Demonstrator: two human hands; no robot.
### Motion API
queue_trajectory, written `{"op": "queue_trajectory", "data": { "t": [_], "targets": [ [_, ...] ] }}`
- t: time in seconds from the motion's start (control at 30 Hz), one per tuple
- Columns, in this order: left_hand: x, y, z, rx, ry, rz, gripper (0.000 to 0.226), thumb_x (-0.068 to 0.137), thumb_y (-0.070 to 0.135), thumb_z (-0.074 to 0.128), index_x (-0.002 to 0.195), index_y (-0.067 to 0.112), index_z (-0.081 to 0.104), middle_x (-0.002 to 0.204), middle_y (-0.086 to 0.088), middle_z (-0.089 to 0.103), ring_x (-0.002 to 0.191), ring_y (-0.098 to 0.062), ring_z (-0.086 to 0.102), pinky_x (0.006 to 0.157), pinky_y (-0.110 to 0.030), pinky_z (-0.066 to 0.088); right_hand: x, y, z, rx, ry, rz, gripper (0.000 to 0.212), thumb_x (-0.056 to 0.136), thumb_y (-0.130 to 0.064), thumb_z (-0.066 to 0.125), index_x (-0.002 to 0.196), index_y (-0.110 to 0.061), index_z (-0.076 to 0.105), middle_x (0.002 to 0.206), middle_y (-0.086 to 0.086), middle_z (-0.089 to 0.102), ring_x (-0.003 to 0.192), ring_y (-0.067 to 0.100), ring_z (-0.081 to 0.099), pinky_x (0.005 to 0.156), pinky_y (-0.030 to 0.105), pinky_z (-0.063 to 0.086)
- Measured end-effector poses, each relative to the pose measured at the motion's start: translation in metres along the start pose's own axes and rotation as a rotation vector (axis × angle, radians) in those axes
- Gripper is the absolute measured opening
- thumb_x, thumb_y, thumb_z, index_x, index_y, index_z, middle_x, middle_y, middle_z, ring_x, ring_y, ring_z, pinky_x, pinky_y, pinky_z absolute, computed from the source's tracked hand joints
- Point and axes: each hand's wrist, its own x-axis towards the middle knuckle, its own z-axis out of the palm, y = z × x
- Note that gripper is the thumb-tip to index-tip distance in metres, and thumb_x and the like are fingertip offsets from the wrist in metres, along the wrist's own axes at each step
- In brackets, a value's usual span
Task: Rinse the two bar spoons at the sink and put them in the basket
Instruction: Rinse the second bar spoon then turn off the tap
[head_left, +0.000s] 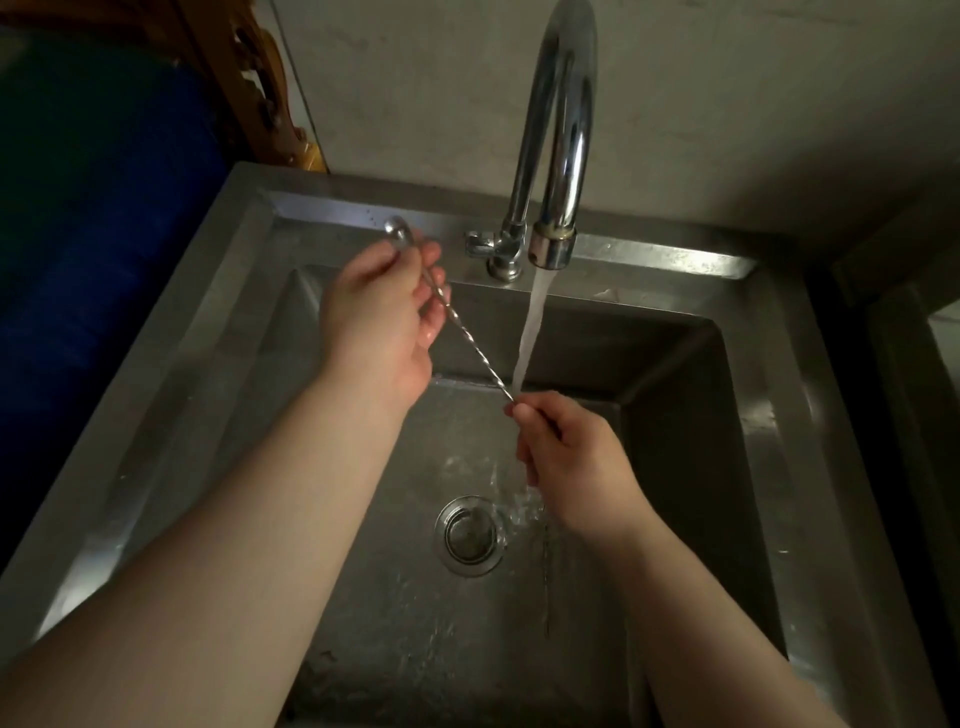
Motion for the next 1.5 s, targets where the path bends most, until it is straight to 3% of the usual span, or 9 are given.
{"op": "queue_trajectory", "data": {
  "t": [0.13, 0.37, 0.73, 1.0, 1.17, 1.23, 1.33, 1.43, 1.5],
  "targets": [
    [0.014, -0.006, -0.022, -0.115, 0.168, -0.130, 0.017, 0.097, 0.013, 0.053, 0.089, 0.019, 0.066, 0.068, 0.009, 0.072, 0.057, -0.002, 0.064, 0.057, -0.016, 0.053, 0.005, -0.005, -0.021, -0.133, 0.048, -0.010, 0.018, 0.089, -0.040, 0.057, 0.076, -0.030, 0.066, 0.063, -0.016, 0.066, 0.045, 0.000, 0.055, 0.043, 0.017, 0.042],
    [0.015, -0.059, -0.080, -0.362, 0.385, -0.420, 0.032, 0.098, -0.007, 0.038, 0.078, 0.010, 0.056, 0.055, 0.002, 0.062, 0.036, -0.004, 0.054, 0.041, -0.014, 0.049, 0.014, -0.053, -0.027, 0.168, 0.126, -0.095, 0.006, 0.087, -0.026, 0.068, 0.086, -0.020, 0.068, 0.070, -0.009, 0.073, 0.054, 0.003, 0.066, 0.052, 0.013, 0.049],
    [-0.043, -0.154, -0.089, -0.460, 0.362, -0.793, 0.015, 0.097, 0.009, 0.050, 0.090, 0.001, 0.060, 0.078, -0.007, 0.059, 0.066, -0.013, 0.053, 0.062, -0.021, 0.041, 0.020, -0.084, -0.006, 0.002, 0.006, -0.342, 0.037, 0.097, -0.029, 0.052, 0.075, -0.001, 0.059, 0.063, 0.015, 0.055, 0.059, 0.027, 0.052, 0.059, 0.046, 0.047],
    [-0.005, -0.124, -0.097, -0.292, 0.438, -0.567, 0.025, 0.097, 0.005, 0.047, 0.074, 0.013, 0.053, 0.050, 0.001, 0.056, 0.046, -0.007, 0.050, 0.039, -0.014, 0.039, -0.004, -0.031, -0.036, -0.045, 0.107, -0.103, 0.004, 0.089, -0.028, 0.062, 0.086, -0.028, 0.065, 0.073, -0.003, 0.068, 0.065, 0.010, 0.064, 0.060, 0.030, 0.055],
    [0.018, -0.093, -0.087, -0.075, 0.360, -0.330, 0.028, 0.095, 0.002, 0.049, 0.078, 0.023, 0.054, 0.064, 0.006, 0.053, 0.045, 0.000, 0.050, 0.042, -0.010, 0.041, -0.034, 0.021, -0.028, -0.254, 0.028, 0.046, 0.008, 0.084, -0.029, 0.068, 0.091, -0.032, 0.070, 0.081, -0.018, 0.072, 0.075, -0.004, 0.066, 0.071, 0.027, 0.057],
    [0.020, -0.087, -0.079, 0.036, 0.278, -0.212, 0.026, 0.092, 0.003, 0.055, 0.083, 0.027, 0.058, 0.062, 0.008, 0.057, 0.046, -0.001, 0.051, 0.046, -0.012, 0.042, -0.046, 0.039, -0.010, -0.350, -0.003, 0.030, 0.019, 0.086, -0.030, 0.066, 0.104, -0.031, 0.071, 0.094, -0.011, 0.075, 0.085, 0.004, 0.069, 0.077, 0.029, 0.055],
    [0.017, -0.085, -0.064, 0.392, 0.084, -0.021, 0.022, 0.089, 0.006, 0.061, 0.094, 0.027, 0.062, 0.069, 0.007, 0.062, 0.051, -0.004, 0.054, 0.052, -0.018, 0.045, -0.057, 0.063, 0.020, -0.437, -0.027, 0.042, 0.015, 0.088, -0.032, 0.061, 0.095, -0.023, 0.071, 0.089, 0.000, 0.073, 0.083, 0.020, 0.066, 0.070, 0.031, 0.048],
    [0.016, -0.083, -0.051, 0.861, -0.134, 0.092, 0.026, 0.088, 0.016, 0.065, 0.112, 0.025, 0.061, 0.085, 0.010, 0.065, 0.067, -0.006, 0.062, 0.068, -0.027, 0.051, -0.060, 0.085, 0.049, -0.313, -0.013, 0.144, 0.011, 0.087, -0.025, 0.062, 0.086, -0.017, 0.070, 0.083, 0.003, 0.070, 0.069, 0.013, 0.056, 0.058, 0.019, 0.033],
    [0.020, -0.080, -0.048, 1.127, -0.214, 0.167, 0.043, 0.088, 0.025, 0.066, 0.128, 0.024, 0.052, 0.102, 0.010, 0.063, 0.085, -0.007, 0.062, 0.075, -0.023, 0.046, -0.059, 0.103, 0.066, -0.232, -0.002, 0.273, 0.011, 0.085, -0.021, 0.059, 0.080, -0.016, 0.068, 0.078, 0.002, 0.070, 0.066, 0.013, 0.055, 0.056, 0.020, 0.036]
  ]
}}
